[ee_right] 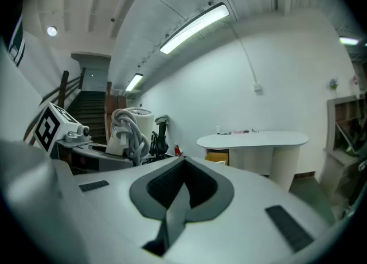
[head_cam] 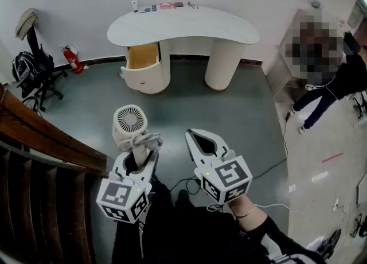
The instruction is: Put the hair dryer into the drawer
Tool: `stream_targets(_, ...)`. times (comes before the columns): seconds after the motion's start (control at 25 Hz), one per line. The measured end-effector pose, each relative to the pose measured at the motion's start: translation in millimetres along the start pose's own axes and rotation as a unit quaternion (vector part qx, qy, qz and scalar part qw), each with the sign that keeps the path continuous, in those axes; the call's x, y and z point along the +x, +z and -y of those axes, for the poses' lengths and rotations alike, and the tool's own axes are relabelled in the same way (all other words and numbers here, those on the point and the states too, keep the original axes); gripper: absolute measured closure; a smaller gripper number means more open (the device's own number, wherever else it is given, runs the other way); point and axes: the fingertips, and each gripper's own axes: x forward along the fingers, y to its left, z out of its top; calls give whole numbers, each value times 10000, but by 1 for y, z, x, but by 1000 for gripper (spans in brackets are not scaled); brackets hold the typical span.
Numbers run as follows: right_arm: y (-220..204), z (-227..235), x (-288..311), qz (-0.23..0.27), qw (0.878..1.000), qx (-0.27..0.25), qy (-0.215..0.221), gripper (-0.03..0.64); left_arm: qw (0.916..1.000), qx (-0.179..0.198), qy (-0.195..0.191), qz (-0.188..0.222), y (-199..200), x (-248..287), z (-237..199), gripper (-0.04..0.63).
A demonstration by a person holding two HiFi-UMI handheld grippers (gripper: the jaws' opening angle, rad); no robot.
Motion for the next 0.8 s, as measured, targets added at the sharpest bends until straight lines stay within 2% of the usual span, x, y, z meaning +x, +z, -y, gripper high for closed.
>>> stream_targets(0.24, -13, 3, 4, -200, 9998, 74, 40, 615, 10000, 16, 58, -49, -3, 3, 1, 465)
stream_targets(0.64, -18, 12, 9, -225, 9997, 122, 16, 615, 9998, -99, 189, 0, -1, 4, -10, 464)
stream_targets(0.8, -21, 20, 12, -323, 9995, -1, -75, 615, 9996, -135, 230, 90, 5, 9, -17, 464)
